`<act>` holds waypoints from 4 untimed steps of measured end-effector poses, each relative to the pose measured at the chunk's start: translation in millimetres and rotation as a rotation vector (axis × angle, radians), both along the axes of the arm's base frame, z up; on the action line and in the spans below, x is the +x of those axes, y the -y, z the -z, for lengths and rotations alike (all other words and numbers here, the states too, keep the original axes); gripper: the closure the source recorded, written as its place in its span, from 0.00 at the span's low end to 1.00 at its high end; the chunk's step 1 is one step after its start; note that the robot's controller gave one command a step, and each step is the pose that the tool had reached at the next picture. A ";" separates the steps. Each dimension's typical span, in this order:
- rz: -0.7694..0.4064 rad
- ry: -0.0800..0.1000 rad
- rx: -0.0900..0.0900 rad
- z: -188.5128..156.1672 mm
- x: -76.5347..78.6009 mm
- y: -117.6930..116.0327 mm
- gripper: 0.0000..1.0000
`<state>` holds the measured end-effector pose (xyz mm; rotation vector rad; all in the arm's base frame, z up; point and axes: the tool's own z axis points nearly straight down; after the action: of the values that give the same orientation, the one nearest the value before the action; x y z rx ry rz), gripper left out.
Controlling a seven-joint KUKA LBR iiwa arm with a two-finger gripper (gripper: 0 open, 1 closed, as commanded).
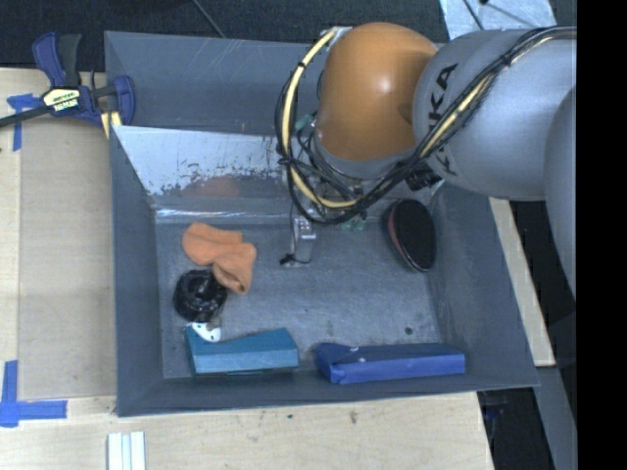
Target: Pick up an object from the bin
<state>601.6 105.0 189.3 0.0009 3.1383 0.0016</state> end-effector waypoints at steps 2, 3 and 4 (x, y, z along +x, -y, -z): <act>-0.180 -0.002 -0.001 56.1 -8.6 -50.1 0.00; -0.126 0.003 0.001 45.3 -3.4 -54.4 0.00; -0.175 0.000 -0.001 118.6 7.4 -71.5 0.00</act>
Offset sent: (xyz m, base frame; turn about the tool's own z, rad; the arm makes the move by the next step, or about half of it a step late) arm -0.0112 0.0635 -0.0293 -0.2326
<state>609.0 176.4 70.7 -0.2736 3.1261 0.0005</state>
